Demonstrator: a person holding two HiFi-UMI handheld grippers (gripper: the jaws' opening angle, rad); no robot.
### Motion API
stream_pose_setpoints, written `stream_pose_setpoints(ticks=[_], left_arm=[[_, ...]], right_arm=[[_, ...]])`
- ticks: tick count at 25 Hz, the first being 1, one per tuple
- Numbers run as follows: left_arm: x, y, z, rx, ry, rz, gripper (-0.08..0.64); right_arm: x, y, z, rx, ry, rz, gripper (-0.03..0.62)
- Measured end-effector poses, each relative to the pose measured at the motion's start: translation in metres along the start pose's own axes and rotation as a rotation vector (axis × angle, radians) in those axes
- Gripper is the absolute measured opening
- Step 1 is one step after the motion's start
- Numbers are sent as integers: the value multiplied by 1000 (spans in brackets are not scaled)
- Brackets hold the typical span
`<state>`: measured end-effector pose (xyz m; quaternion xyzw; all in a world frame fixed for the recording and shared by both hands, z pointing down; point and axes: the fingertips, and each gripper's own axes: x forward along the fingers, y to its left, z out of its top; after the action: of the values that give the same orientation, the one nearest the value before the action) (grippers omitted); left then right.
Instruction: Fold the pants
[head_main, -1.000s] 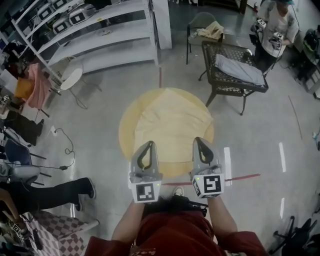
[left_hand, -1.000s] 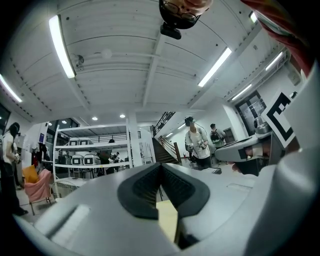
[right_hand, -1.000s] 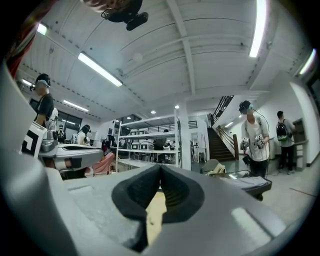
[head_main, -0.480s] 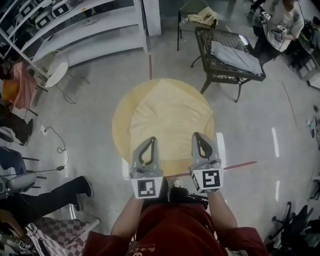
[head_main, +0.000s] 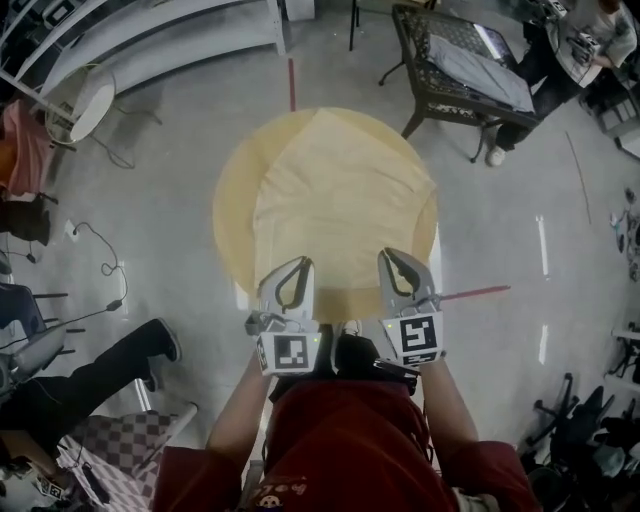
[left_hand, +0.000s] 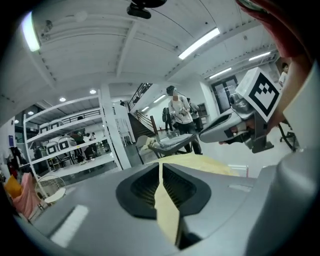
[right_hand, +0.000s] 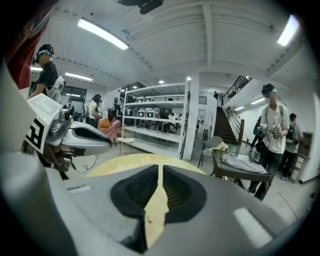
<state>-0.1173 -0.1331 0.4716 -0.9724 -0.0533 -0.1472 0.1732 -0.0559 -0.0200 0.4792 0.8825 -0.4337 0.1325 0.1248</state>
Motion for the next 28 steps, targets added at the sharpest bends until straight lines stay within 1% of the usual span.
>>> stream_pose_setpoints(ticks=[2, 5, 7, 9, 12, 15, 17, 19, 21, 25, 28], left_arm=[[-1, -5, -24, 33, 62, -50, 55], [-2, -11, -61, 98, 153, -125, 97], [-8, -17, -85, 138, 223, -183, 126], [-18, -25, -107, 169, 291, -248, 170], [-31, -29, -137, 213, 388, -323, 194], [-38, -29, -169, 254, 489, -382, 219], [-42, -26, -188, 306, 548, -410, 231], [-45, -24, -202, 368, 595, -437, 233], [-45, -23, -210, 414, 629, -467, 233], [-44, -15, -225, 468, 686, -498, 233], [-40, -12, -233, 506, 706, -518, 233]], right_arm=[[4, 9, -22, -32, 69, 43, 49], [6, 17, -51, -81, 162, 99, 63], [1, 24, -70, -122, 226, 133, 91], [-7, 34, -90, -180, 300, 167, 111], [-14, 46, -115, -282, 400, 222, 137], [-14, 48, -142, -376, 488, 262, 149], [-15, 47, -158, -438, 542, 286, 155], [-16, 45, -171, -495, 592, 313, 158], [-19, 37, -183, -553, 638, 329, 161], [-18, 26, -201, -651, 701, 350, 161], [-16, 18, -211, -707, 744, 371, 161]])
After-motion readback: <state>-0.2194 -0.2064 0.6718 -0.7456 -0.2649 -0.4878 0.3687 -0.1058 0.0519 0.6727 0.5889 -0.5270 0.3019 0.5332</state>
